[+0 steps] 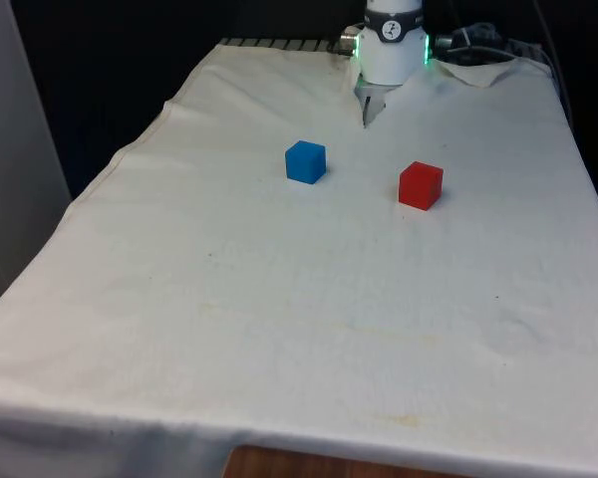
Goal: Stack the two cubes.
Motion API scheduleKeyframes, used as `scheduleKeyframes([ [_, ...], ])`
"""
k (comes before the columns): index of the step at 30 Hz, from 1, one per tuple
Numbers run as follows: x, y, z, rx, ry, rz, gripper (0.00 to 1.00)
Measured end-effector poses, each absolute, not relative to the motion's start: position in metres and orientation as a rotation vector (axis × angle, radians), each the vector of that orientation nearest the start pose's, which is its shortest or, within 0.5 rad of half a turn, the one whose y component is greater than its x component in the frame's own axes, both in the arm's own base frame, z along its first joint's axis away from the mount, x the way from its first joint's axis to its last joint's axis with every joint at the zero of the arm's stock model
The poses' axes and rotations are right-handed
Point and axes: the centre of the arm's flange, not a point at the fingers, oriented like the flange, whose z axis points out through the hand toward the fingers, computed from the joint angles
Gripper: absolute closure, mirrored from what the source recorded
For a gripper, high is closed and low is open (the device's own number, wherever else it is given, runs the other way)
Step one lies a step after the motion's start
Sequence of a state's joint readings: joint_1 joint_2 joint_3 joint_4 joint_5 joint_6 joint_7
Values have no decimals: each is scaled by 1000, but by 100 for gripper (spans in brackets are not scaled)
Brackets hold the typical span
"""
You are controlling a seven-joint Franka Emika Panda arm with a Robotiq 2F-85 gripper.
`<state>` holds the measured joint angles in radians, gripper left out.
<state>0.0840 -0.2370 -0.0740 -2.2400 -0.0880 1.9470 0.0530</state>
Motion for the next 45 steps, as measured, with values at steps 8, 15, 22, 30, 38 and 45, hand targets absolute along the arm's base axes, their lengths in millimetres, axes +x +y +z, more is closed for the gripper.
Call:
scheduleKeyframes([
  [8,470,-2,442,-3217,94,71,0],
  [15,471,-3,427,-3218,174,73,0],
  [22,471,-3,408,-3213,249,60,0],
  [30,470,-2,404,-3210,260,52,0],
  [38,461,-1,391,-3209,255,63,0],
  [45,444,-5,378,-3194,263,-7,0],
])
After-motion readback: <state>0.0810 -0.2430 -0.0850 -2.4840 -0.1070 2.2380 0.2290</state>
